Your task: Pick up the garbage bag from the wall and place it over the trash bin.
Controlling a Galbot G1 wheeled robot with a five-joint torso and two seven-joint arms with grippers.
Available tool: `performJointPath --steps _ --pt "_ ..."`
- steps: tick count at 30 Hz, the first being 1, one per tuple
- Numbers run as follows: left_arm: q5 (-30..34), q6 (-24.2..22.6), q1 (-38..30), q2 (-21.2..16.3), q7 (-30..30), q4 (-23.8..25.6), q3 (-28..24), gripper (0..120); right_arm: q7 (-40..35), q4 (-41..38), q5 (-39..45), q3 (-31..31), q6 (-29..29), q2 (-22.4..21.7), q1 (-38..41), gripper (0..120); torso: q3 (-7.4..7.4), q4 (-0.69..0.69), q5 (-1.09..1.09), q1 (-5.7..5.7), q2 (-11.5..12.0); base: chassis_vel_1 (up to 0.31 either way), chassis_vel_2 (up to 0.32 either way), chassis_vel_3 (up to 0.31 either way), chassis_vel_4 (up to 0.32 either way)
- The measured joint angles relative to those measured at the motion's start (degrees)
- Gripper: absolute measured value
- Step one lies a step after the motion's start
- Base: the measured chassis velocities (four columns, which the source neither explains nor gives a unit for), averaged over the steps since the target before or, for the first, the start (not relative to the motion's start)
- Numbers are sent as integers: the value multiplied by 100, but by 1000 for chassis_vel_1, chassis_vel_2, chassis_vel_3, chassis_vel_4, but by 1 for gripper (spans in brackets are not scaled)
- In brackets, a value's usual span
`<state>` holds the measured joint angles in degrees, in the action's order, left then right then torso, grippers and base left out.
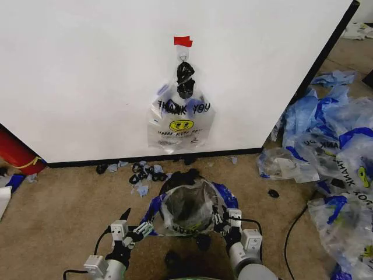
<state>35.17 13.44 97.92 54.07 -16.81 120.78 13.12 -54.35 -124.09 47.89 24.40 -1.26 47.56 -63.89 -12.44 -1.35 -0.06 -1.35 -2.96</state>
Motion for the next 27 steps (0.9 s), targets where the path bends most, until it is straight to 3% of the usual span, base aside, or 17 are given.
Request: performJointPath --steps 8,18,27 --pt "15 11 -3 -31 2 -6 -5 98 -103 159 28 168 -21 228 187 27 0 0 0 0 0 0 0 0 0" --pt "17 62 -29 -27 2 -109 -8 97 -224 204 -39 148 -69 320 182 1 0 0 0 0 0 0 0 0 0" --pt "17 57 -107 -28 5 -116 -32 97 -226 234 -142 13 -69 330 99 1 0 0 0 0 0 0 0 0 0"
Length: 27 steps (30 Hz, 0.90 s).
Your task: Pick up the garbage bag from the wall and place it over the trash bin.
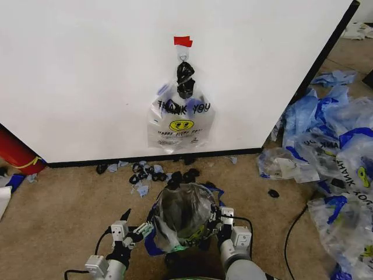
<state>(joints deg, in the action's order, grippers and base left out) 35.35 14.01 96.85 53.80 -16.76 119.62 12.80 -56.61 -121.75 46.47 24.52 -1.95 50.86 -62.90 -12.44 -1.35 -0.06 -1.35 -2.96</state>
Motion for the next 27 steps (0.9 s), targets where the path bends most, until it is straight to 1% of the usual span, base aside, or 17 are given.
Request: performJointPath --steps 6,10,12,19,23,26,27 --pt "41 -29 -114 -69 69 266 117 97 53 49 -45 -229 21 -86 -12 1 0 0 -1 0 0 0 0 0 0" --pt "411 -222 -218 -240 281 896 159 97 120 76 -26 -238 38 -185 69 1 0 -1 1 0 0 0 0 0 0" --pt "571 -288 -234 -322 363 1062 142 97 134 60 38 -224 43 -198 126 1 0 0 1 0 0 0 0 0 0" --pt "830 -322 -291 -478 546 1144 86 97 318 -73 207 -258 148 -317 216 1 0 1 -1 0 0 0 0 0 0" --pt "1052 -315 -524 -609 925 1158 25 97 675 -219 264 -283 361 -560 190 1 0 0 -1 0 0 0 0 0 0" --pt "1144 -297 -740 -672 1192 1061 -66 97 845 -298 268 -261 483 -660 165 1 0 -1 -1 0 0 0 0 0 0" --pt "1144 -297 -740 -672 1192 1061 -66 97 845 -298 268 -261 483 -660 165 1 0 -1 -1 0 0 0 0 0 0"
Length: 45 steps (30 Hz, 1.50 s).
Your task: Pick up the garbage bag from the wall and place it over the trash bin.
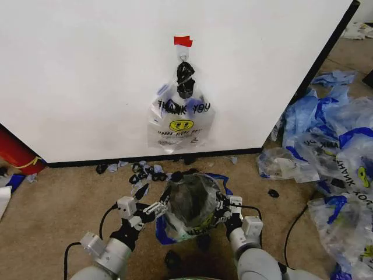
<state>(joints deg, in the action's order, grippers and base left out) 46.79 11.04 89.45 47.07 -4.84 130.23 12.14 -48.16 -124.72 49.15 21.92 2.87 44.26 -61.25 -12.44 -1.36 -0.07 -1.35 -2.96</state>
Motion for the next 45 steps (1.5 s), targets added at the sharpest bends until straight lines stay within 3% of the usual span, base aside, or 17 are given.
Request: performJointPath --steps 13,20,30,37,45 --pt "115 83 -284 -115 234 -364 -182 97 989 188 254 86 702 -111 116 1 0 1 1 0 0 0 0 0 0" --pt "114 121 -239 -123 210 -356 -89 97 1876 471 685 115 1067 -509 359 1 0 0 1 0 0 0 0 0 0" --pt "70 184 -117 -23 189 -371 -19 97 3767 842 1619 1194 2147 -1176 1506 1 0 1 3 0 0 0 0 0 0" --pt "-26 246 -58 102 175 -490 -8 97 4292 944 2170 1712 2348 -1495 2207 1 0 1 3 0 0 0 0 0 0" --pt "-39 288 -107 126 170 -602 -24 97 4447 1172 2107 1995 2345 -1669 2347 1 0 0 1 0 0 0 0 0 0"
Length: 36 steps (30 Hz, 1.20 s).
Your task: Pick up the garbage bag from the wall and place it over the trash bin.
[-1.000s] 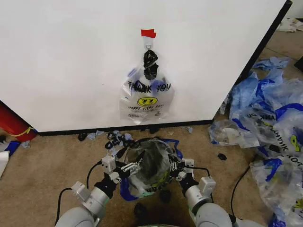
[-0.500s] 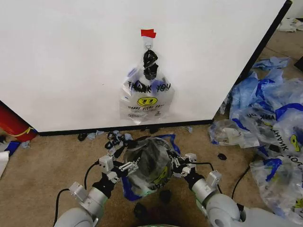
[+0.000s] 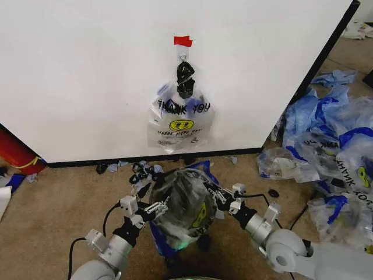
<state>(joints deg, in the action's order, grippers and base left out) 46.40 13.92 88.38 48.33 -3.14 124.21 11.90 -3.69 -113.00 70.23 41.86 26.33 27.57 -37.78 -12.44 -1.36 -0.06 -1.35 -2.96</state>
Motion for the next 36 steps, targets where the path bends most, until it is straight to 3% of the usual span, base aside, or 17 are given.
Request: performJointPath --steps 8,21,24,27,28,36 --pt "-1 15 -34 8 -1 -70 -23 97 208 333 -55 300 120 0 53 1 0 0 -1 0 0 0 0 0 0" --pt "-79 90 145 92 -1 -109 15 97 136 982 -25 653 138 492 465 1 1 0 -1 1 0 0 0 0 0" --pt "-122 114 212 124 -1 -125 17 97 106 1042 -26 673 94 533 488 12 0 5 3 0 0 0 0 0 0" --pt "-138 120 231 140 -1 -136 18 97 107 1038 -26 673 80 536 490 16 0 2 5 0 0 0 0 0 0" --pt "-172 137 270 188 1 -163 19 97 96 1039 -26 659 76 537 502 25 0 0 -1 0 0 0 0 0 0" --pt "-363 243 436 380 20 -307 -30 97 82 1060 -56 565 86 550 516 55 0 1 0 0 0 0 0 0 0"
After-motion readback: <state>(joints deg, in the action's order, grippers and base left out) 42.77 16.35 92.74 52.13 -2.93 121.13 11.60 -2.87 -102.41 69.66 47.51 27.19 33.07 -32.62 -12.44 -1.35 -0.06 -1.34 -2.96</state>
